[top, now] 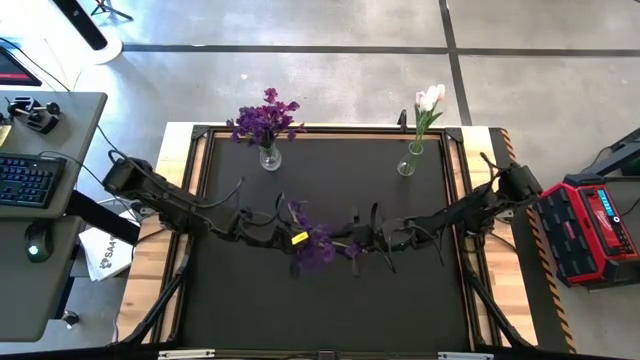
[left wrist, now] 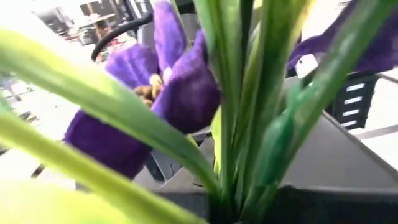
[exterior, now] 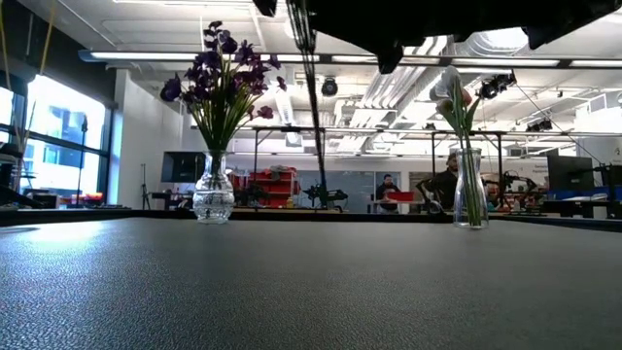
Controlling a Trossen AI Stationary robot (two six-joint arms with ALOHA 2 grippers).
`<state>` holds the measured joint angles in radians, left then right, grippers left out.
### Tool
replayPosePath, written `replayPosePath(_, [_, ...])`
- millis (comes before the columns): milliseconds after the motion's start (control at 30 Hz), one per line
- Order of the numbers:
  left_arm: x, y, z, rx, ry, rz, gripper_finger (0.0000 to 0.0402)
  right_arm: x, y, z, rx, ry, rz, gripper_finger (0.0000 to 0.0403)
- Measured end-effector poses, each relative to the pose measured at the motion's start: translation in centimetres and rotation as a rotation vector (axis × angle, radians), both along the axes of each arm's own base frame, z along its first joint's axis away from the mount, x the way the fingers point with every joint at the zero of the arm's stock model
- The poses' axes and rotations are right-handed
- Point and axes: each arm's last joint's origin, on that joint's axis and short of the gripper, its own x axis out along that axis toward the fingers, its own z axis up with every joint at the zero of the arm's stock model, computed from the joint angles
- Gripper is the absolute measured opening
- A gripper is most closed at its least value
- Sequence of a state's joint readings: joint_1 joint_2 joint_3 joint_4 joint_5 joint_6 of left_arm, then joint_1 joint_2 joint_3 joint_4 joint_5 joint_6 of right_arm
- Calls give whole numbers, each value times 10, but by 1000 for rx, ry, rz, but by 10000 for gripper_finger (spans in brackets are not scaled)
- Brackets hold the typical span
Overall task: Sort flowers into vase by color
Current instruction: Put the violet flowers into the left transparent vase
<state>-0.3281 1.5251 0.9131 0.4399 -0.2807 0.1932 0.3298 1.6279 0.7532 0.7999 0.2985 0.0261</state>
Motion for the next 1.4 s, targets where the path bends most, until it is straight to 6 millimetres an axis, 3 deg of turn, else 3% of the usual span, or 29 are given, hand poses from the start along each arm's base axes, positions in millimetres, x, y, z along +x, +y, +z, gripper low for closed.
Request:
replayPosePath(200, [-20, 0, 12, 49, 60, 146, 3, -22, -6, 19, 21, 129, -98, 194])
replayPosePath(367, [-45, 7, 30, 35, 84, 305, 1, -47, -8, 30, 81, 222, -260, 225])
replayPosePath(500, [-71, 24, 41, 18, 127, 460, 1, -57, -2, 28, 65, 249, -350, 228])
replayPosePath(833, [-131, 100, 77, 30, 83, 911, 1, -51, 11, -1, 47, 302, -433, 217])
replayPosePath(933, [-137, 121, 85, 29, 51, 975, 1, -49, 11, -6, 40, 306, -455, 212])
replayPosePath(1167, [-139, 173, 86, -72, 19, 949, 1, -48, 12, -6, 32, 294, -465, 206])
replayPosePath(1400, [-140, 198, 65, -40, -125, 941, 1, -48, 13, -5, 23, 294, -460, 206])
